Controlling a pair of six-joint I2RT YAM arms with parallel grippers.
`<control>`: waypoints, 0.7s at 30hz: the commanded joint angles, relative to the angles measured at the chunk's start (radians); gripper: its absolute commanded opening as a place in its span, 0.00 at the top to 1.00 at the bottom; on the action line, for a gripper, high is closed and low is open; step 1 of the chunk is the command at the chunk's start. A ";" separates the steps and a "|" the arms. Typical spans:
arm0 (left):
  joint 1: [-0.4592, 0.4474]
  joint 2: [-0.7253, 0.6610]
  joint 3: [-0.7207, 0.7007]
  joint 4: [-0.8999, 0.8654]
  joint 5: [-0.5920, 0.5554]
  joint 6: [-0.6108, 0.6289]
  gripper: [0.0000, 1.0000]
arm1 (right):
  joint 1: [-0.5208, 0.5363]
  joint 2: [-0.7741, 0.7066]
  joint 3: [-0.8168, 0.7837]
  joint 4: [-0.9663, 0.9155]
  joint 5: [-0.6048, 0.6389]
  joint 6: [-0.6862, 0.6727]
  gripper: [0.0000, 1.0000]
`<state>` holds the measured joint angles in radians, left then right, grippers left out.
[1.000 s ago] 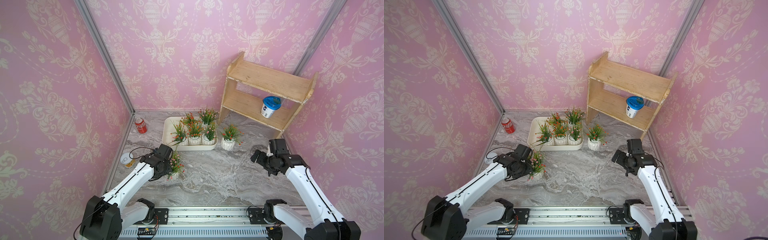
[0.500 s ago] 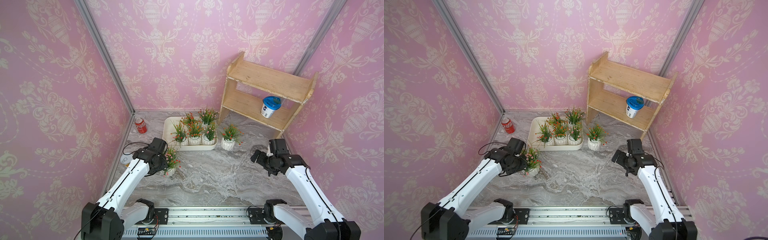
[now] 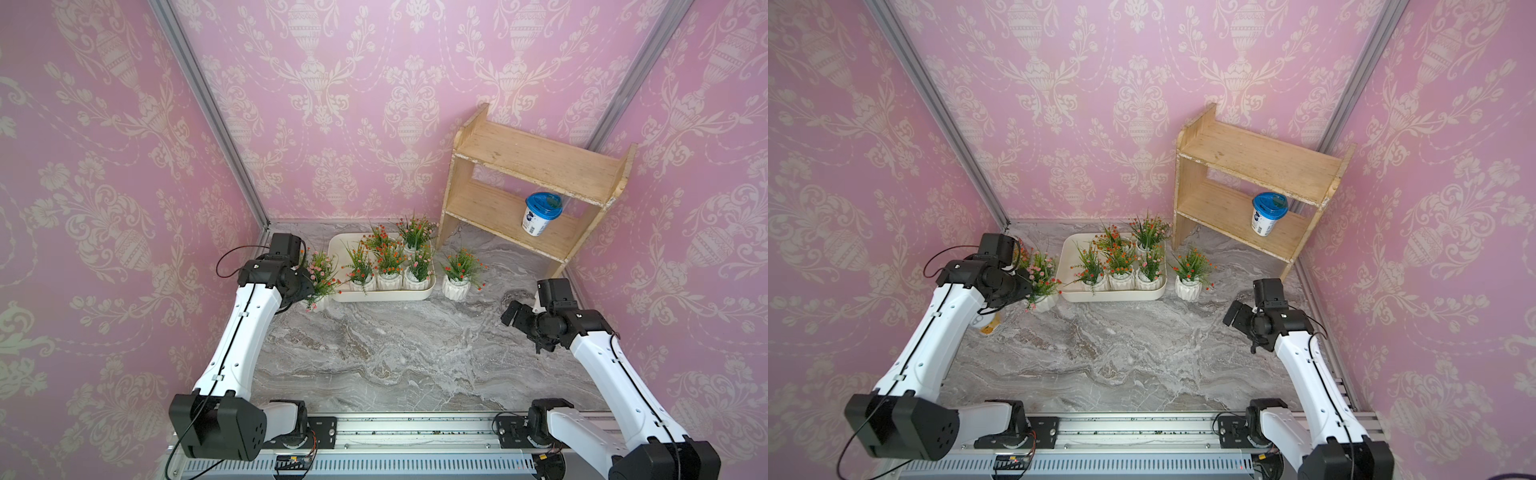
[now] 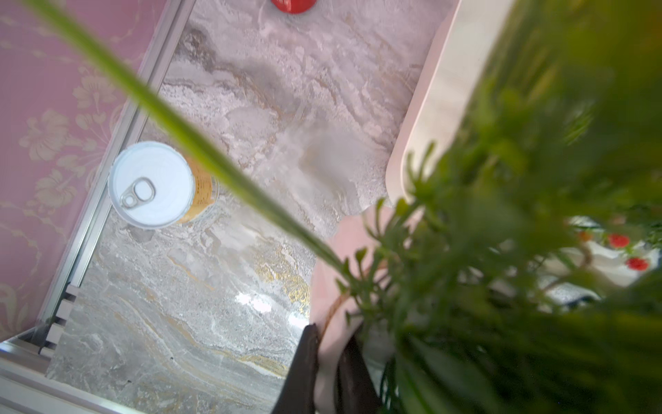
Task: Put the potted gypsophila into the storage box
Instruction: Place the baby's breath potted plant at the storage box.
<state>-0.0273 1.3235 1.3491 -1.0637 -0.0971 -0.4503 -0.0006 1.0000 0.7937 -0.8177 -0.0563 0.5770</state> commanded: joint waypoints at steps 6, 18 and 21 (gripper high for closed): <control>0.027 0.251 0.314 0.093 -0.015 0.062 1.00 | -0.013 0.041 0.020 0.015 0.010 -0.016 0.00; 0.010 0.563 0.568 0.215 0.065 0.031 1.00 | -0.032 0.129 0.038 0.068 0.003 -0.040 0.00; -0.017 0.606 0.595 0.233 0.077 0.045 1.00 | -0.036 0.156 0.048 0.091 -0.010 -0.042 0.01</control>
<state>-0.0166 1.9167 1.8797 -0.8986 -0.0639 -0.4114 -0.0269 1.1366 0.8062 -0.7563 -0.0566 0.5560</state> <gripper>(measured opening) 0.117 0.995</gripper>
